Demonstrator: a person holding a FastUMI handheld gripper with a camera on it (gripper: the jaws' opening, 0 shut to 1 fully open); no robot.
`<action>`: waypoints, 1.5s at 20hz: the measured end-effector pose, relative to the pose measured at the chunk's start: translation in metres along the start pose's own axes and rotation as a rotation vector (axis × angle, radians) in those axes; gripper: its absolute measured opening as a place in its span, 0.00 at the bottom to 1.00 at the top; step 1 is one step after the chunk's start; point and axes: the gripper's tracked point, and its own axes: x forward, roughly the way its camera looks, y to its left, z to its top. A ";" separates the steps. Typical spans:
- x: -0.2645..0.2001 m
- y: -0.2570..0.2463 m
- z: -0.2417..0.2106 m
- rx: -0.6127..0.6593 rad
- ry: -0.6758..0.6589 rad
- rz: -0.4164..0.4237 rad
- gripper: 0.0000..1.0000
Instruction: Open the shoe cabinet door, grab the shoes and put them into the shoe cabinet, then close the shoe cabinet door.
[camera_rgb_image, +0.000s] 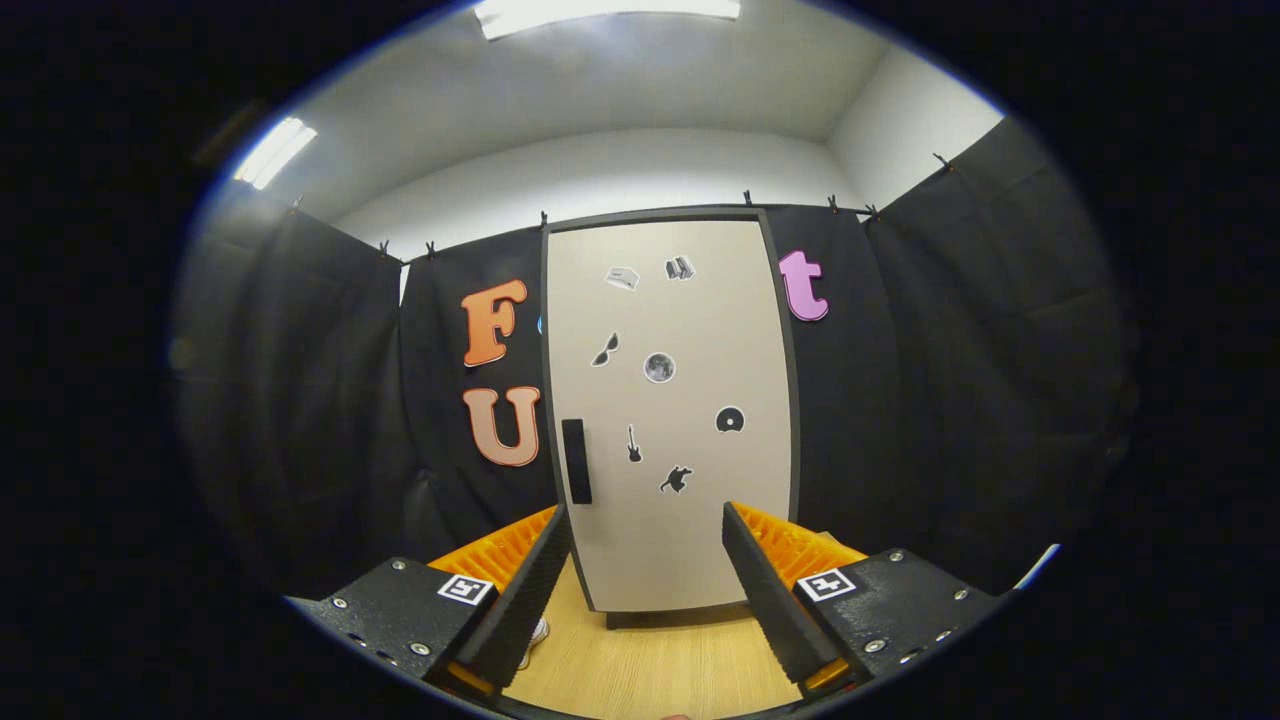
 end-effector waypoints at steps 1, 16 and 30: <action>-0.001 0.001 0.000 0.001 0.002 0.001 0.95; -0.004 -0.005 0.003 -0.041 -0.016 -0.036 0.95; -0.003 -0.007 0.004 -0.048 -0.026 -0.047 0.95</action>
